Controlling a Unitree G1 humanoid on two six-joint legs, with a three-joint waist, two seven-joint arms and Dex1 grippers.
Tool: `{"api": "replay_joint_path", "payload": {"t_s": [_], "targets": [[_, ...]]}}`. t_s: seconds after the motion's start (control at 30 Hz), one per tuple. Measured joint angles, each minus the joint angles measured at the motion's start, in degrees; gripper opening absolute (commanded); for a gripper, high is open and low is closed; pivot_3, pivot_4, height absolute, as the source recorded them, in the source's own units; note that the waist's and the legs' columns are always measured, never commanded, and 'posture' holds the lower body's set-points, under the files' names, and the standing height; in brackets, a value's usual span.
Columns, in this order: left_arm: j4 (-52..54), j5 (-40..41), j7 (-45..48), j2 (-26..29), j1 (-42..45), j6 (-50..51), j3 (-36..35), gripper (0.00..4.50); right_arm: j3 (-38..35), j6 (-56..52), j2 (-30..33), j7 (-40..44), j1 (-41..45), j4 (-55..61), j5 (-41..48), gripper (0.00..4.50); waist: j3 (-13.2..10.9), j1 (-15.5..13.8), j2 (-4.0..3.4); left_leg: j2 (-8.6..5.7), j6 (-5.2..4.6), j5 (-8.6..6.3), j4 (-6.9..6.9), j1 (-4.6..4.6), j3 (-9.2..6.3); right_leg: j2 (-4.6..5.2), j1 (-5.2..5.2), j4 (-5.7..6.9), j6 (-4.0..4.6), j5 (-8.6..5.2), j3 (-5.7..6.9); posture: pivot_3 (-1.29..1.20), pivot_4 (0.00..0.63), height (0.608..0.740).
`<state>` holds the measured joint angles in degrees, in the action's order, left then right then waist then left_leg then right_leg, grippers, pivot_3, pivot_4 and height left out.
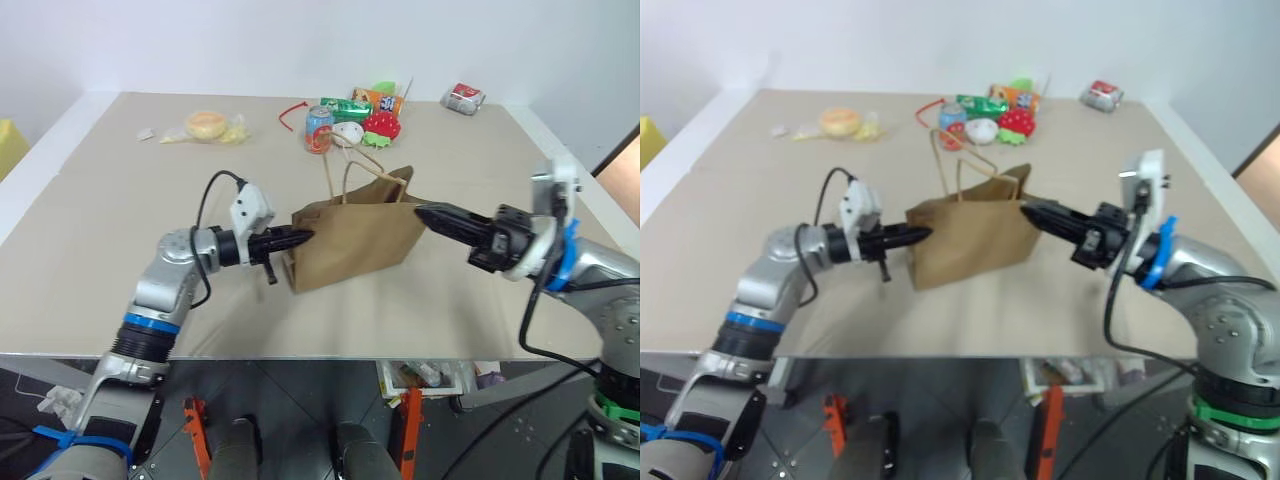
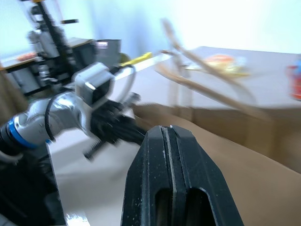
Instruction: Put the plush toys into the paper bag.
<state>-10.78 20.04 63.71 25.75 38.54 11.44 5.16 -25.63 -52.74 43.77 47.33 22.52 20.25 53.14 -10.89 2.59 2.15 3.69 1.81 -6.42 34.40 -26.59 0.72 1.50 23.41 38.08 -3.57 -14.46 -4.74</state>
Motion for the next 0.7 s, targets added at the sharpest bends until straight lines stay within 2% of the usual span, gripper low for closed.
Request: {"api": "replay_joint_path", "payload": {"t_s": [0.13, 0.2, 0.33, 0.47, 0.5, 0.53, 0.57, 0.6, 0.63, 0.67, 0.7], "targets": [[0.19, 6.14, 10.72, 5.17, -0.85, 0.92, -3.59, 0.12, -4.53, -0.64, 5.34, 2.29, -3.32, -2.62, 0.04, 0.0, 0.0, 0.04, 0.0, 0.02, 0.0, 0.0, -0.01, 0.04, 0.06, 0.03, 0.0, 0.0, 0.34, -0.19, 0.0, 0.0, 0.15, 0.74], [0.04, 7.19, 13.18, 6.11, -0.85, 1.47, -3.74, 0.12, -4.55, -0.68, 5.71, 2.68, -3.84, -2.5, 0.38, 0.0, 0.01, 0.0, -0.01, 0.02, 0.0, 0.0, 0.0, 0.07, 0.04, 0.03, -0.06, 0.0, 0.32, -0.19, 0.01, 0.0, 0.15, 0.74], [-4.46, 7.15, 19.5, 8.09, -0.65, 1.23, -2.85, 0.12, -4.26, -0.85, 5.85, 3.31, -4.92, -2.15, 1.18, 0.0, 0.01, 0.0, -0.01, 0.01, -0.02, 0.02, 0.05, 0.06, 0.05, 0.04, -0.06, 0.0, 0.3, -0.16, 0.0, 0.0, 0.15, 0.74], [-9.23, 5.46, 20.49, 8.08, -0.04, -1.41, -2.83, 0.12, -3.57, -0.84, 5.85, 3.09, -5.02, -1.7, 1.47, 0.0, 0.01, -0.01, -0.01, 0.01, -0.04, 0.02, 0.05, 0.06, 0.04, 0.04, -0.05, 0.0, 0.31, -0.15, 0.01, 0.0, 0.15, 0.74], [-11.33, 4.46, 20.62, 7.56, 0.56, -3.94, -2.77, 0.51, -3.28, -0.84, 5.84, 2.47, -4.97, -1.24, 1.69, 0.0, 0.01, -0.02, -0.01, 0.01, -0.04, 0.02, 0.05, 0.06, 0.04, 0.04, -0.06, 0.0, 0.31, -0.15, 0.01, 0.0, 0.15, 0.74], [-11.56, 4.31, 20.62, 7.47, 0.61, -4.3, -2.78, 0.51, -3.25, -0.84, 5.84, 2.42, -4.96, -1.17, 1.7, 0.0, 0.01, -0.03, -0.01, 0.01, -0.04, 0.02, 0.05, 0.06, 0.05, 0.04, -0.07, 0.0, 0.31, -0.15, 0.01, 0.0, 0.15, 0.74], [-12.45, 3.56, 20.58, 7.04, 0.85, -6.01, -2.75, 0.75, -3.17, -0.84, 5.83, 2.29, -4.93, -0.97, 1.77, 0.0, 0.01, -0.04, -0.01, 0.01, -0.04, 0.02, 0.05, 0.06, 0.05, 0.05, -0.07, 0.0, 0.31, -0.16, 0.01, 0.0, 0.15, 0.74], [-14.08, 2.24, 20.28, 6.28, 0.88, -8.98, -2.63, 1.2, -2.87, -0.83, 5.83, 2.13, -4.92, -0.37, 1.85, 0.0, 0.01, -0.05, -0.01, 0.01, -0.04, 0.02, 0.04, 0.06, 0.05, 0.05, -0.07, 0.0, 0.3, -0.16, 0.01, 0.0, 0.15, 0.74], [-15.12, 1.5, 20.02, 5.9, 0.88, -10.19, -2.55, 1.35, -2.71, -0.83, 5.83, 2.02, -4.92, -0.12, 1.98, 0.0, 0.01, -0.05, -0.01, 0.01, -0.04, 0.02, 0.04, 0.04, 0.05, 0.05, -0.06, 0.0, 0.3, -0.16, 0.01, 0.0, 0.15, 0.74], [-15.99, 1.08, 19.55, 5.48, 0.88, -11.14, -2.55, 2.04, -2.62, -0.83, 5.83, 1.84, -4.93, -0.01, 2.3, 0.0, 0.01, -0.05, -0.02, 0.01, -0.04, 0.02, 0.04, 0.05, 0.05, 0.05, -0.06, 0.0, 0.3, -0.16, 0.01, 0.0, 0.15, 0.74], [-16.5, 1.06, 19.23, 5.02, 0.88, -11.48, -2.58, 2.19, -2.45, -0.84, 5.84, 1.65, -4.93, 0.08, 2.44, 0.0, 0.01, -0.05, -0.01, 0.01, -0.04, 0.03, 0.04, 0.04, 0.04, 0.05, -0.06, 0.0, 0.3, -0.15, 0.01, 0.0, 0.15, 0.74]]}}
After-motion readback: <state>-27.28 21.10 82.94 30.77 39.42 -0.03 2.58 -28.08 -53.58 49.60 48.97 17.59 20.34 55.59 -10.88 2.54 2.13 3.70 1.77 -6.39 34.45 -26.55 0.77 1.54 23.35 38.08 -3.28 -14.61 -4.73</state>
